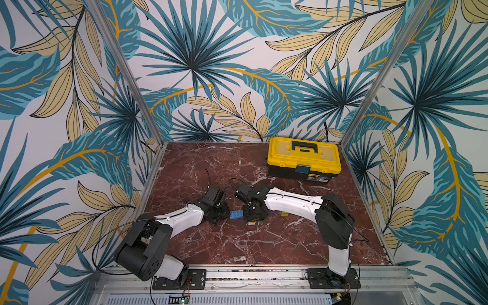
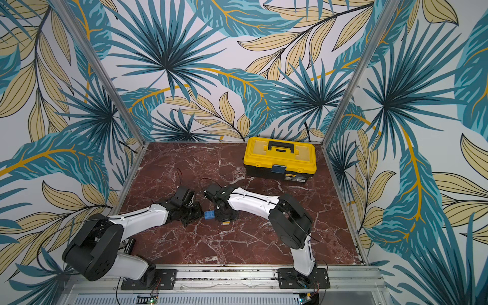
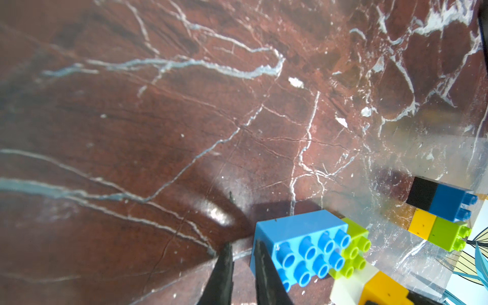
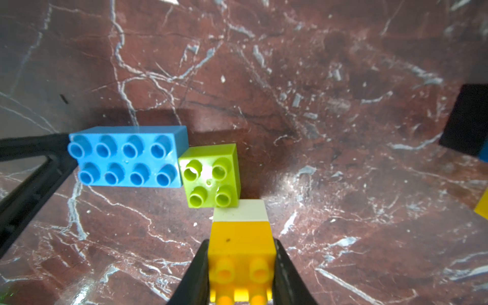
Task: Assemble the number 4 with lego
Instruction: Assemble the lego brick with the lego brick.
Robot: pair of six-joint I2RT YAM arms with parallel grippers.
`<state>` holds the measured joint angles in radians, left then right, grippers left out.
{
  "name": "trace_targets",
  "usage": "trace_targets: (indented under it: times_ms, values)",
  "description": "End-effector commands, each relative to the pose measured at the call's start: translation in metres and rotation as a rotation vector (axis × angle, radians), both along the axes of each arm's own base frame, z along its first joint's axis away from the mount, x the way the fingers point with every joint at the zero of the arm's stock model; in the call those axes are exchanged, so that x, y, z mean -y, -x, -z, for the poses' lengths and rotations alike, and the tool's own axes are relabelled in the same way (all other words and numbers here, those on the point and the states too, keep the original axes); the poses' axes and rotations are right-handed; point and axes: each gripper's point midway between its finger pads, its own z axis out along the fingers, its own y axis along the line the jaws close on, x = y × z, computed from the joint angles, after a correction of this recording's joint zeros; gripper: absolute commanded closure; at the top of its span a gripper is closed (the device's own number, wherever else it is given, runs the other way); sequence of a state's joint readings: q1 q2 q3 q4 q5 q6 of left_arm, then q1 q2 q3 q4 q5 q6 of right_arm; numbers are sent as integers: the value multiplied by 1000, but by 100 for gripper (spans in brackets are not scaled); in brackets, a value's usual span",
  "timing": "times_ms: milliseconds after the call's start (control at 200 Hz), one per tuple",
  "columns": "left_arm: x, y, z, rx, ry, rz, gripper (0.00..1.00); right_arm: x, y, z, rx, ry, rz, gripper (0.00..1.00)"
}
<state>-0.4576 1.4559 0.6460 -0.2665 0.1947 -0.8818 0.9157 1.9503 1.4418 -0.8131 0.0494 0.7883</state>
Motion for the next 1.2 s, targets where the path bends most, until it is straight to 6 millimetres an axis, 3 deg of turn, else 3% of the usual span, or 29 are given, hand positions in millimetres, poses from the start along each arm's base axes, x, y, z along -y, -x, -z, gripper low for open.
trace_targets:
  times_ms: [0, 270, 481, 736, 846, 1197]
  values:
    - [8, -14, -12, 43, 11, 16, 81, 2, -4, 2, -4, 21, -16, 81]
    - [8, -14, -10, 36, 9, 15, 81, -12, -6, 1, -12, -28, -39, 82]
    - [8, -14, -11, 38, 10, 13, 81, -1, -5, 2, -22, 27, -37, 81]
    - [11, -13, -10, 35, 30, 17, 81, 12, -3, -38, 64, 38, -53, 81]
    - [12, -12, -9, 32, 34, 19, 81, 7, -11, -45, 98, 36, -51, 81]
    - [8, -10, -8, 31, 26, 8, 81, -22, -34, -40, 122, 25, -56, 81]
